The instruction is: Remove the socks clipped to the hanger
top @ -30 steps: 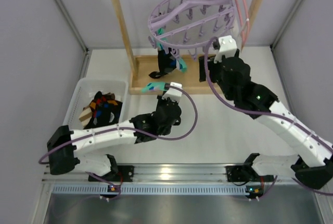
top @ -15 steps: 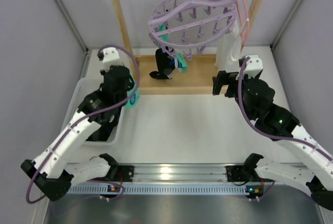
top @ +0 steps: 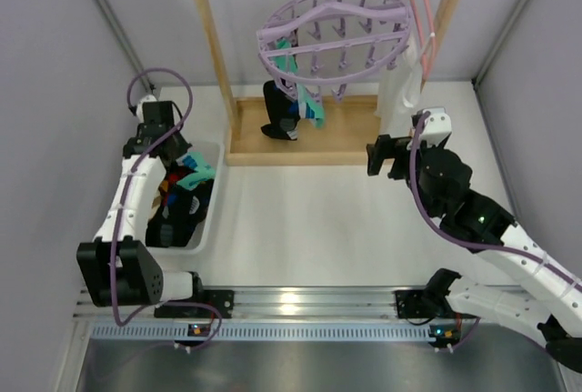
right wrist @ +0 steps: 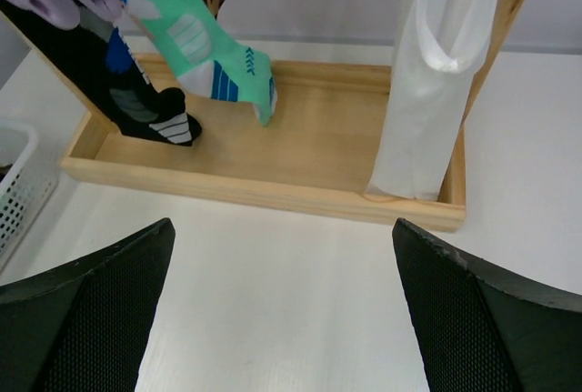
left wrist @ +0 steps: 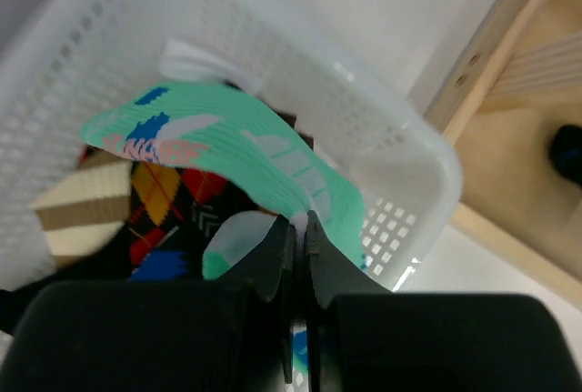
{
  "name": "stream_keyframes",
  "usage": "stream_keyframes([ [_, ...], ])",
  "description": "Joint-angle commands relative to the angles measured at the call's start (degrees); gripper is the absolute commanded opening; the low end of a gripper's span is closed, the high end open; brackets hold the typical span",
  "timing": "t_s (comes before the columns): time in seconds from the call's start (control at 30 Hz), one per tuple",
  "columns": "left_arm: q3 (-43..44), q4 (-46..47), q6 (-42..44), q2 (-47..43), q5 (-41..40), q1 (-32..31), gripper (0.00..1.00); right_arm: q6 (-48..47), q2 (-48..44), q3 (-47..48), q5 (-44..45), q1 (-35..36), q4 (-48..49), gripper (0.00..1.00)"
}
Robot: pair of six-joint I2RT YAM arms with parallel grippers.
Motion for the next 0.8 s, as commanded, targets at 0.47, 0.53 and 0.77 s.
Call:
stream_keyframes([
  [0.47, -10.37, 5.77, -11.95, -8.06, -7.22, 0.22, 0.74, 0.67, -6.61, -7.57, -4.49, -0.40, 5.43, 1.00],
  [0.53, -8.00, 5.78, -9.49, -10.52, -5.82, 0.22, 0.89, 0.67, -7.06, -7.57, -4.40, -0.31, 4.82, 0.99],
  [0.77, -4.30, 9.89, -2.19, -13.61, 18.86, -6.41, 0.98, 1.55, -10.04, -8.44, -3.78, -0.40, 2.88, 0.99],
])
